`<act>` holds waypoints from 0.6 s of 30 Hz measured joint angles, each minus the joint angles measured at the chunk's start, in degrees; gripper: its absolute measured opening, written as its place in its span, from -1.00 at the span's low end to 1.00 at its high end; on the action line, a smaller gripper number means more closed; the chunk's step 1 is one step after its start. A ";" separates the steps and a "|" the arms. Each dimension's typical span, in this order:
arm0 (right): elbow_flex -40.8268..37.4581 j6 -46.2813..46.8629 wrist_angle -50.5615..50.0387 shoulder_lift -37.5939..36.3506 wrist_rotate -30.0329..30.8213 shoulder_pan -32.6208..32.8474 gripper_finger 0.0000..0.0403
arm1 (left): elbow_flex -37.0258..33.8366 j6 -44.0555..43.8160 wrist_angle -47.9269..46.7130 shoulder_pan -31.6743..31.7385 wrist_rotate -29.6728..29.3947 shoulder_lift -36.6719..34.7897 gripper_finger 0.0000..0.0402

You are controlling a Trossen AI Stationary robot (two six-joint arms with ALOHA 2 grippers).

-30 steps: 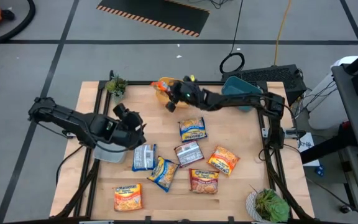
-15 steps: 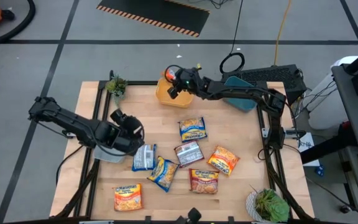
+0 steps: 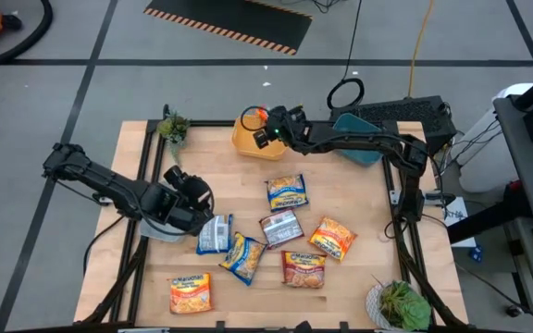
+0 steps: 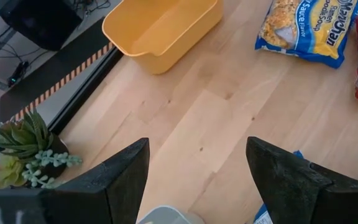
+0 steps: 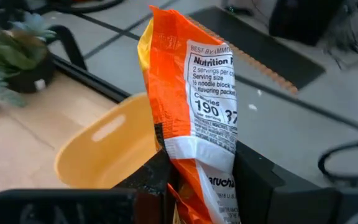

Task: Sort Maruchan noodles
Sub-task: Put the top left orange bag into the yellow bin

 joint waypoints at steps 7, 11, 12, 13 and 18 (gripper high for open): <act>-2.73 6.92 0.24 0.00 3.35 0.55 -0.40 | 0.00 1.54 0.54 1.67 -0.09 0.00 0.36; -3.63 9.82 0.39 0.00 3.77 1.55 -0.33 | 0.00 1.85 0.54 2.80 -0.11 0.00 0.36; -3.87 10.50 0.30 0.00 5.04 2.03 -0.32 | 0.00 2.10 0.54 3.06 -0.11 0.00 0.36; -4.02 10.67 0.29 0.00 6.80 2.52 -0.31 | 0.00 2.21 0.54 3.17 -0.15 0.00 0.36; -4.04 9.38 0.32 -0.22 12.19 4.26 -0.30 | 0.00 3.07 1.00 3.67 -0.15 0.00 0.36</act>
